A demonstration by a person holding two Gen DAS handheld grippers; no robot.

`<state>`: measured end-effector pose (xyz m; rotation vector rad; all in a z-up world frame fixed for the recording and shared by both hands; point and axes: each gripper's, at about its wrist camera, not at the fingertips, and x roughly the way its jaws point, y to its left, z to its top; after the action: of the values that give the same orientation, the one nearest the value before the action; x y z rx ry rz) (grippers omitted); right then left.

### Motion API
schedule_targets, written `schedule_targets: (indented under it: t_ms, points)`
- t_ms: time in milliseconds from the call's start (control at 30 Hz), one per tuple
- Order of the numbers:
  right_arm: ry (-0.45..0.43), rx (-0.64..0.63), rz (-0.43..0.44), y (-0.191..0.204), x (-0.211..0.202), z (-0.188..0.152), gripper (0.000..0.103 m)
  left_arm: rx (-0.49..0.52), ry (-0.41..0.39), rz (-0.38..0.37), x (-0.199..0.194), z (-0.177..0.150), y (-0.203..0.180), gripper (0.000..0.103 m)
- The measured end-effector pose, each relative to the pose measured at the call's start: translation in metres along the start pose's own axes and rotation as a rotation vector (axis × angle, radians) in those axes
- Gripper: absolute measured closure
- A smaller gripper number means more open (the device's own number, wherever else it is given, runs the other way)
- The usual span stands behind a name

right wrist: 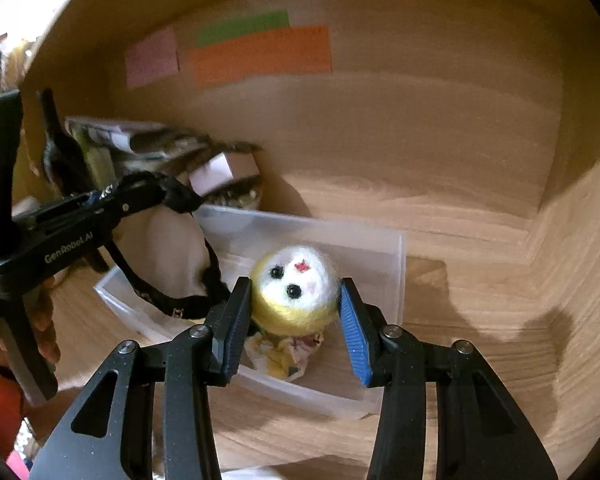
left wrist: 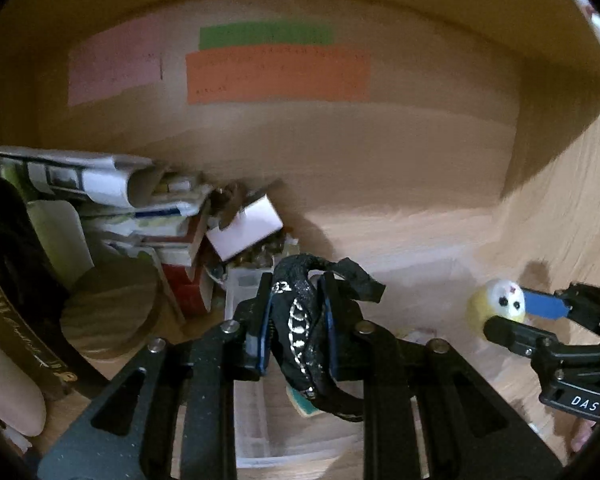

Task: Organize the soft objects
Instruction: 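Carry the felt ball and black strap into the clear bin and release both, then grasp the white cloth with the right tool while the left tool grasps the grey wool bag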

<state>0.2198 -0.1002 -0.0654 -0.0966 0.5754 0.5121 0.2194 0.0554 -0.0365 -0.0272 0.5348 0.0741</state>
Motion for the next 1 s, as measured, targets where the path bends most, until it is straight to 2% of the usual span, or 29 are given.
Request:
schedule_targets:
  t_ms: [233, 333, 400, 467, 600, 667, 800, 867, 933, 1000]
  points:
    - [0.082, -0.028, -0.012, 0.001, 0.028, -0.007, 0.063, 0.051, 0.074, -0.006, 0.020, -0.016, -0.004, 0.081]
    - [0.102, -0.047, -0.018, 0.002, 0.038, -0.010, 0.062, 0.081, 0.096, 0.006, 0.023, -0.022, -0.007, 0.076]
    - [0.115, -0.050, -0.013, 0.002, 0.041, -0.011, 0.061, 0.091, 0.115, 0.003, 0.026, -0.025, -0.008, 0.067]
    - [0.118, -0.052, -0.010, 0.002, 0.042, -0.012, 0.061, 0.088, 0.134, -0.010, 0.027, -0.027, -0.007, 0.051]
    - [0.122, -0.048, -0.005, 0.001, 0.041, -0.011, 0.058, 0.078, 0.138, -0.026, 0.022, -0.029, -0.005, 0.041]
    - [0.114, -0.041, -0.007, 0.000, 0.039, -0.010, 0.047, 0.082, 0.138, -0.035, 0.018, -0.029, -0.005, 0.037]
    - [0.081, -0.031, -0.012, 0.000, 0.026, -0.008, 0.041, 0.086, 0.116, -0.038, -0.001, -0.027, -0.004, 0.024]
    - [0.056, -0.031, -0.019, 0.002, 0.015, -0.005, 0.029, 0.076, 0.087, -0.033, -0.017, -0.024, -0.002, 0.006]
    - [0.021, -0.029, -0.029, 0.004, 0.002, -0.004, 0.022, 0.066, 0.053, -0.033, -0.030, -0.022, 0.001, 0.001]
    - [-0.020, -0.030, -0.028, 0.005, -0.013, -0.003, 0.020, 0.066, 0.035, -0.039, -0.043, -0.021, 0.001, 0.001]
